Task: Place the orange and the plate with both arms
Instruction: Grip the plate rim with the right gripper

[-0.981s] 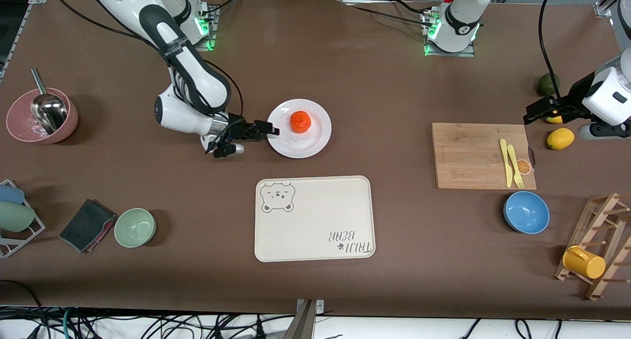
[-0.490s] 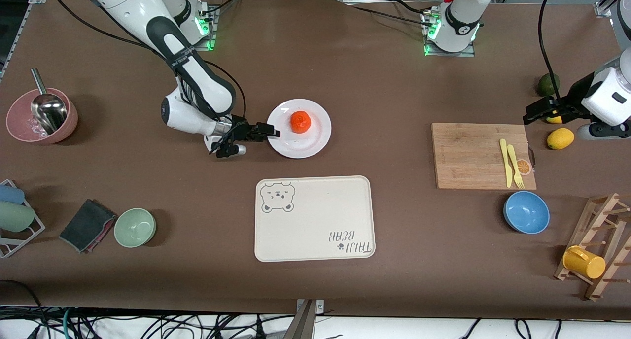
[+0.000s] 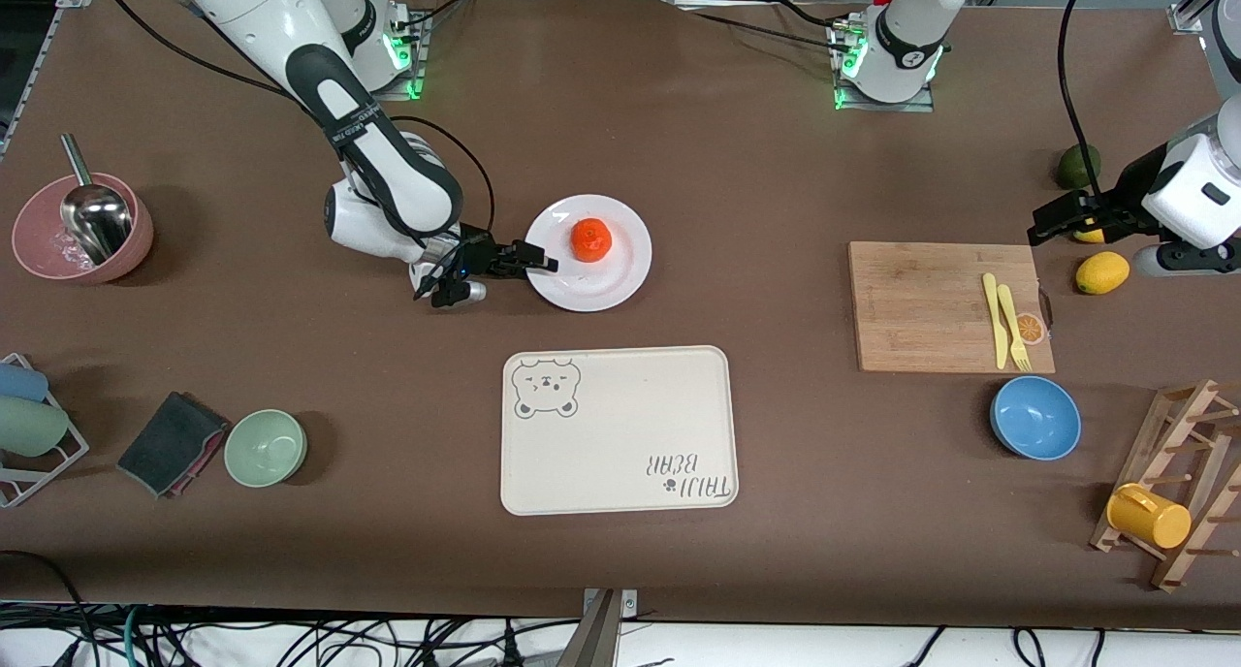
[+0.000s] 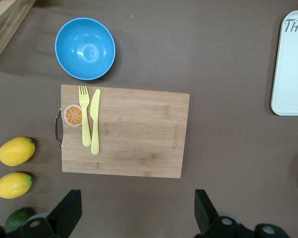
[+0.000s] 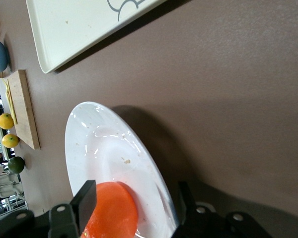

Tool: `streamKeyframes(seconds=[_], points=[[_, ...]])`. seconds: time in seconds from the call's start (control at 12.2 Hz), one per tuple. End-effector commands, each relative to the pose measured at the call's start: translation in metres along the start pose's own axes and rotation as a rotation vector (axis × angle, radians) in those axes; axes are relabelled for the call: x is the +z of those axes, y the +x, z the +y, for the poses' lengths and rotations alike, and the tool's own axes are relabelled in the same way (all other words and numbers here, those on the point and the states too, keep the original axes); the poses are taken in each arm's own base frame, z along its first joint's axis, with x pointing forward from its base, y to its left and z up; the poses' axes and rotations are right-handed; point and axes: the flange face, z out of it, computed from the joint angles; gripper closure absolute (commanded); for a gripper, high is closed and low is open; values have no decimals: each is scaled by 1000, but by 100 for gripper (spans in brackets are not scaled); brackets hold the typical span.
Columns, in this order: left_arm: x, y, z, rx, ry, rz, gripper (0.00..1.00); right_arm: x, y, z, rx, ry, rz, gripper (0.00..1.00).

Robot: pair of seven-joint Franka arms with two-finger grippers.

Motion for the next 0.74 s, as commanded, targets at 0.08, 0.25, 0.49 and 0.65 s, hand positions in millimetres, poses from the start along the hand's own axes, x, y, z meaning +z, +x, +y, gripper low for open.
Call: streamKeyframes(seconds=[0.08, 0.25, 0.49, 0.65], points=[[-3, 0, 0, 15, 27, -4, 0, 9, -10, 12, -41, 29, 30, 38], [-2, 0, 2, 18, 27, -6, 0, 9, -11, 12, -58, 36, 39, 52], [-2, 0, 3, 20, 28, -6, 0, 9, -10, 12, -68, 36, 40, 83], [-2, 0, 2, 17, 27, -6, 0, 8, -10, 12, -87, 35, 41, 100]])
